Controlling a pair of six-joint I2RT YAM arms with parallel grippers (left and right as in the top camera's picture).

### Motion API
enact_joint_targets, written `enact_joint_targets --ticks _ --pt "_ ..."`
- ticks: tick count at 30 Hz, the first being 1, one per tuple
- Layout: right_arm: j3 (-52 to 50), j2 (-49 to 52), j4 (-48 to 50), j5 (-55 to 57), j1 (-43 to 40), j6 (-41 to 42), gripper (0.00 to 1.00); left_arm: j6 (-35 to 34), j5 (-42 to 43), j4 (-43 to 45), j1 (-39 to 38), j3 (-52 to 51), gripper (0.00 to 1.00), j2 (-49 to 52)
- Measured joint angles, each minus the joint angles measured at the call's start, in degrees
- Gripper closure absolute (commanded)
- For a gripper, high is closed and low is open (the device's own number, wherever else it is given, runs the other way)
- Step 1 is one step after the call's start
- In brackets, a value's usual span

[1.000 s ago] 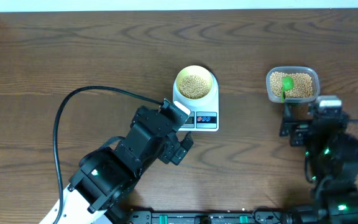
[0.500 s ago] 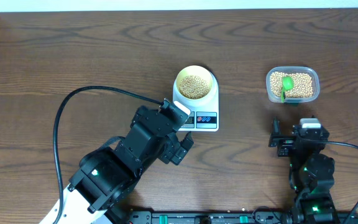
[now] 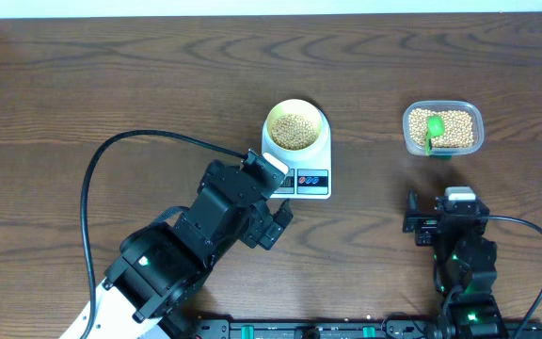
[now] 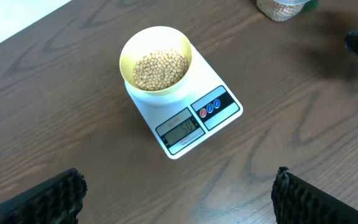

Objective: Scoop item into bowl and weigh 50g on scale

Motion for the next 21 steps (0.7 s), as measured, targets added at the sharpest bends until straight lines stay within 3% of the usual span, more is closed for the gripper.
enact_joint_targets --ticks 6,21 --pt "0.0 0.0 3.3 -7.2 0.0 0.0 0.01 0.0 0.0 0.0 0.0 0.0 0.02 0.0" --pt "0.0 0.0 12.4 -9.6 0.0 -2.1 0.01 0.0 0.0 0.0 0.0 0.0 0.02 0.0"
